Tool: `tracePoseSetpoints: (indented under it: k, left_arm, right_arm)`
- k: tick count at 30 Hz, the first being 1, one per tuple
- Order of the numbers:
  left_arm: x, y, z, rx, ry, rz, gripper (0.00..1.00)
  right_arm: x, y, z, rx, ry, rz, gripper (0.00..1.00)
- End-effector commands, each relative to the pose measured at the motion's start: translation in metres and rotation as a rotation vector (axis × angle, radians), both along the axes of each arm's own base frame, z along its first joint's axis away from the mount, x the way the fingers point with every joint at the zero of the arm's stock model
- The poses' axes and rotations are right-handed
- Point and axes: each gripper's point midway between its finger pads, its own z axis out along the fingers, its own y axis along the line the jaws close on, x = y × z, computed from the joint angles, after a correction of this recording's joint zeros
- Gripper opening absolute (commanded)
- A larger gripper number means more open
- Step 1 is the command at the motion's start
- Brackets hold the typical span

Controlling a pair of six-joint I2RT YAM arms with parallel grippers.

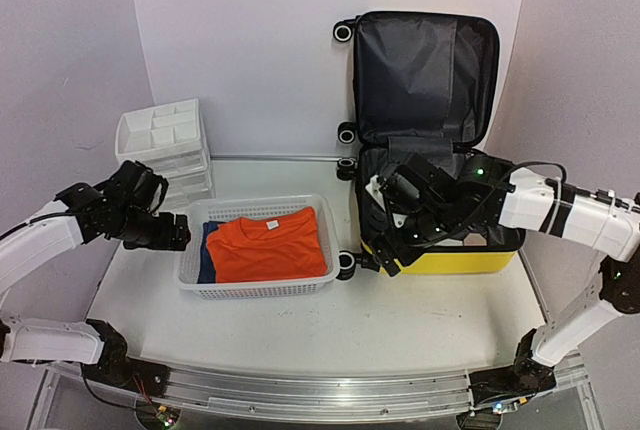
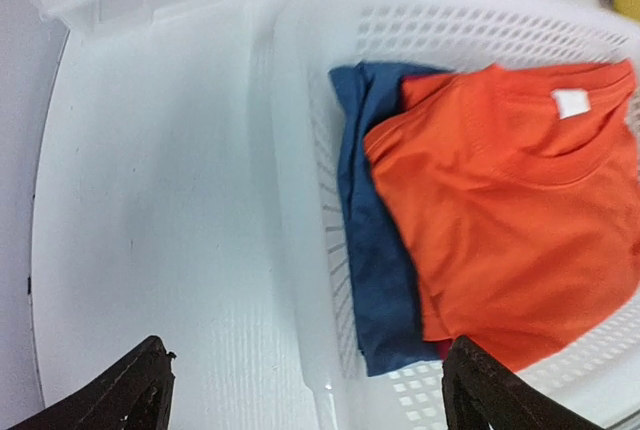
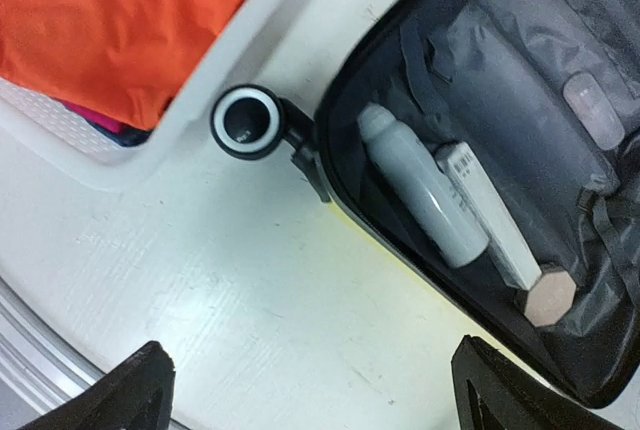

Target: Open, take out, and arrange the luggage

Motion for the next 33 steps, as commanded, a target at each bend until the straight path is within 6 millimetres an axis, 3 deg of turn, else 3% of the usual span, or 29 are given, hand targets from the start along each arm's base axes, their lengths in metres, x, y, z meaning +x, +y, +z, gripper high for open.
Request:
tracePoseSetpoints:
  k: [1, 3, 7, 12, 15, 18, 20, 23, 25, 29, 33]
  left_arm:
    - [0.012, 0.012, -0.03, 0.114, 0.099, 0.055, 0.93]
    - [0.026, 0.011, -0.04, 0.149, 0.151, 0.032, 0.86]
    - [0.043, 0.014, -0.061, 0.186, 0.26, 0.007, 0.59]
    - [0.037, 0.02, -0.078, 0.18, 0.339, -0.008, 0.32]
    - [0.029, 0.025, -0.071, 0.161, 0.359, 0.005, 0.18]
    - [0.015, 0.049, -0.055, 0.248, 0.37, 0.071, 0.14]
    - [0.009, 0.068, -0.032, 0.293, 0.333, 0.19, 0.06]
    - [0.005, 0.068, -0.007, 0.229, 0.314, 0.198, 0.08]
    - [-0.001, 0.082, -0.004, 0.262, 0.35, 0.246, 0.1]
    - [-0.004, 0.09, -0.011, 0.267, 0.423, 0.26, 0.13]
    - [-0.006, 0.106, -0.006, 0.322, 0.427, 0.311, 0.39]
  right_arm:
    - [0.006, -0.015, 0.015, 0.044, -0.094, -0.06, 0.98]
    - [0.005, -0.015, 0.016, 0.055, -0.091, -0.057, 0.98]
    - [0.002, -0.013, 0.017, 0.072, -0.078, -0.048, 0.98]
    - [-0.002, -0.018, 0.014, 0.089, -0.071, -0.061, 0.98]
    - [-0.003, -0.021, 0.012, 0.089, -0.082, -0.06, 0.98]
    - [-0.002, -0.023, 0.011, 0.07, -0.097, -0.043, 0.98]
    - [0.0, -0.024, 0.012, 0.055, -0.11, -0.031, 0.98]
    - [0.001, -0.023, 0.014, 0.044, -0.12, -0.014, 0.98]
    - [0.002, -0.023, 0.016, 0.042, -0.126, -0.009, 0.98]
    - [0.002, -0.023, 0.02, 0.047, -0.135, 0.0, 0.98]
    - [0.001, -0.027, 0.023, 0.055, -0.146, -0.001, 0.98]
